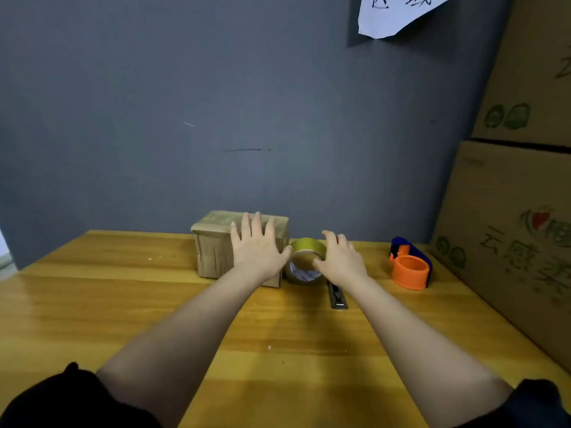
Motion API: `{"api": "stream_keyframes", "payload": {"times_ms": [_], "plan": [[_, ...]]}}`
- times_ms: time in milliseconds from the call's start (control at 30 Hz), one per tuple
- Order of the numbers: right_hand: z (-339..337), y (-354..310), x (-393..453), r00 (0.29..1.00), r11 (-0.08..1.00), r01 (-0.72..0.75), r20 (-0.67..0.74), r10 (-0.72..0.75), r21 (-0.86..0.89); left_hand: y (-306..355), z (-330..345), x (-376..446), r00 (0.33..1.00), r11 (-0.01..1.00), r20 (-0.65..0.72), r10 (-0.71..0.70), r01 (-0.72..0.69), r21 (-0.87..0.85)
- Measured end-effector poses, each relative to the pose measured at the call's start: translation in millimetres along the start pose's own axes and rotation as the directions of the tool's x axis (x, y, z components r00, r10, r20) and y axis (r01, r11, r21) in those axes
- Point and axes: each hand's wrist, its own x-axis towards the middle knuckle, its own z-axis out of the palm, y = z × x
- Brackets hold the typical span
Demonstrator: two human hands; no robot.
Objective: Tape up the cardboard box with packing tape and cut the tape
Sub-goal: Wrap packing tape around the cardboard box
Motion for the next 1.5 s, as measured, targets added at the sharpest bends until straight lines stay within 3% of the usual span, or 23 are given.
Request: {"api": "stream_keyframes", "payload": {"times_ms": [200,433,667,933,1133,1333,1433,1500], "plan": [[15.5,4.9,18.0,0.996,0.999,0.012,0.090,-0.016,0.051,0.7,16.6,16.3,0.997,0.997,0.038,-0.069,0.068,0.031],[14.7,8.7,13.6,0.998,0.996,0.065,0.007,-0.065,0.064,-6.8,14.1,15.5,1.000,0.996,0.012,-0.020,0.019,0.089],[0.0,12.2,-25.2,0.995,0.992,0.096,-0.027,-0.094,0.076,-32.0,2.2,4.8,0.982,0.984,0.078,0.174,-0.176,0.020],[-2.6,-3.3,-92.3,0.996,0.988,0.082,-0.042,-0.077,0.134,-50.5,-16.9,-13.4,0.899,0.921,0.206,0.386,-0.361,-0.150],[2.5,-21.6,-123.3,0.997,0.947,0.068,0.001,-0.072,0.314,-62.9,-26.2,-21.3,0.822,0.847,0.247,0.512,-0.437,-0.303],[8.8,-38.7,-137.5,0.998,0.916,0.036,0.033,-0.054,0.400,-64.4,-32.4,-23.4,0.813,0.814,0.299,0.500,-0.322,-0.484],[12.9,-45.0,-143.0,0.999,0.914,0.029,0.014,-0.037,0.404,-57.3,-32.0,-24.1,0.853,0.684,0.246,0.460,-0.164,-0.711],[17.0,-48.3,-146.7,0.999,0.918,0.037,-0.004,-0.039,0.395,-52.8,-27.9,-22.7,0.879,0.631,0.219,0.424,-0.113,-0.767]]}}
